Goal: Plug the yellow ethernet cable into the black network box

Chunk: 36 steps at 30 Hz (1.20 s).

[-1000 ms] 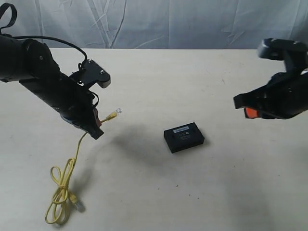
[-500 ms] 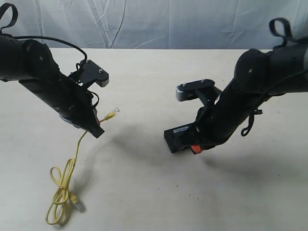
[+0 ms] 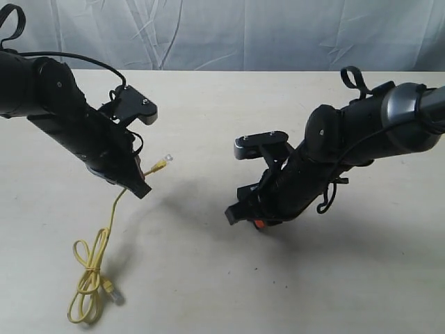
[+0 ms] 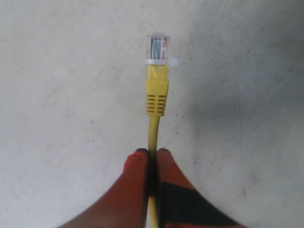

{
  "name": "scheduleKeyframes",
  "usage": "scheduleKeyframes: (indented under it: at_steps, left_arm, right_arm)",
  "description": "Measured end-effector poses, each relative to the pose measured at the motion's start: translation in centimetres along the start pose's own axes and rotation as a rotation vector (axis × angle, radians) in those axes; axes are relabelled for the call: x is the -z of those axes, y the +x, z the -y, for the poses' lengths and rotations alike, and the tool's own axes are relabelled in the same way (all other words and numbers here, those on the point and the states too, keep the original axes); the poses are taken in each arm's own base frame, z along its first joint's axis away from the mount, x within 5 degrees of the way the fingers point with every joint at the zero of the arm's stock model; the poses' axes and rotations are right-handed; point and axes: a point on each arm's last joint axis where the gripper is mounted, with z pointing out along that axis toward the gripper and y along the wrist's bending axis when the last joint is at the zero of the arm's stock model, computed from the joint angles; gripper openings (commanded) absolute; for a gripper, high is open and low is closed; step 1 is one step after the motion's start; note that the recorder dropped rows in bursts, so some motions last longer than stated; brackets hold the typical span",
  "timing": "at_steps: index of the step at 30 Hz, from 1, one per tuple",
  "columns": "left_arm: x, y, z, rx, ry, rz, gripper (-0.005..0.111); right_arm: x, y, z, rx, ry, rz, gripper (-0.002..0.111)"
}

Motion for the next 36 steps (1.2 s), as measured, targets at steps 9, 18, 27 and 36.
scheduleKeyframes:
  at_steps: [9,18,27,36]
  left_arm:
    - [0.0,0.0,0.0,0.002,-0.003,0.003,0.000]
    - [-0.1,-0.2,0.4,-0.015,-0.001,0.008,0.000]
    - [-4.3,-3.1,6.9,-0.202,0.120,-0.073,0.000]
    - [-6.4,-6.7,7.7,-0.222,0.146,-0.062,0.000]
  right_arm:
    - [0.1,-1.1,0.1,-0.168,0.003,0.127,-0.001]
    - [1.6,-2.1,-0.5,-0.324,-0.079,0.180,-0.001]
    - [5.4,-3.3,9.4,-0.470,-0.075,0.215,-0.001]
    - [2.5,-3.0,10.8,-0.483,-0.039,0.193,-0.001]
